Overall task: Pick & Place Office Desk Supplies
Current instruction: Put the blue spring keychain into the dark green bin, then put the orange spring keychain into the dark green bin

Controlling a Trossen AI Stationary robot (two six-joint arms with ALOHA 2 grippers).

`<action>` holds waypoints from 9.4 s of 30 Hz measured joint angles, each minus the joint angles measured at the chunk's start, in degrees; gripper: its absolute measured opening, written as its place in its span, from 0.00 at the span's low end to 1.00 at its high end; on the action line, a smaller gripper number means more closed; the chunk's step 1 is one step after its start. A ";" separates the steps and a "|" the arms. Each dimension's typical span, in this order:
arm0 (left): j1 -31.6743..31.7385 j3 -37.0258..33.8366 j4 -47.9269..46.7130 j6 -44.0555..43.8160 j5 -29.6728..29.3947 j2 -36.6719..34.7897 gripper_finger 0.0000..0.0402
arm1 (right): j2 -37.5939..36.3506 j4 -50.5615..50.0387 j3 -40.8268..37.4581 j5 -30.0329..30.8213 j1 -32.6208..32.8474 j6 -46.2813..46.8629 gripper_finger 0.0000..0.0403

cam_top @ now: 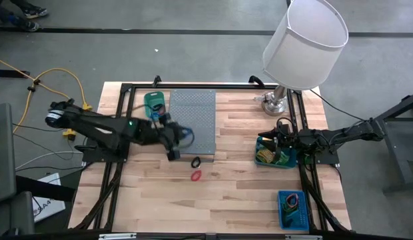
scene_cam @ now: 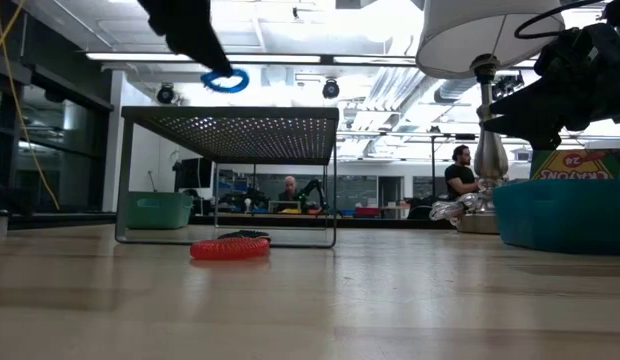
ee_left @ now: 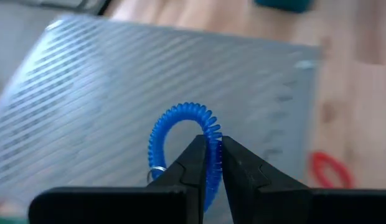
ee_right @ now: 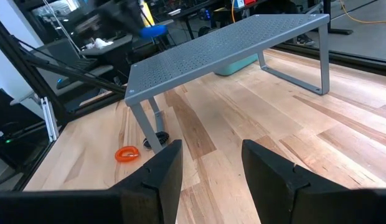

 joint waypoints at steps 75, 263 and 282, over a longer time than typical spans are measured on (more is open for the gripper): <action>59.38 -13.26 -2.80 22.28 27.54 5.26 0.14 | 0.00 0.00 0.00 -0.02 0.00 0.00 0.38; -13.77 -6.40 27.82 6.55 18.18 31.99 0.37 | 0.00 -0.02 0.00 0.00 0.00 0.00 0.38; -14.67 -6.40 27.41 6.43 18.56 31.99 0.20 | 0.00 -0.02 0.00 -0.01 0.01 0.00 0.38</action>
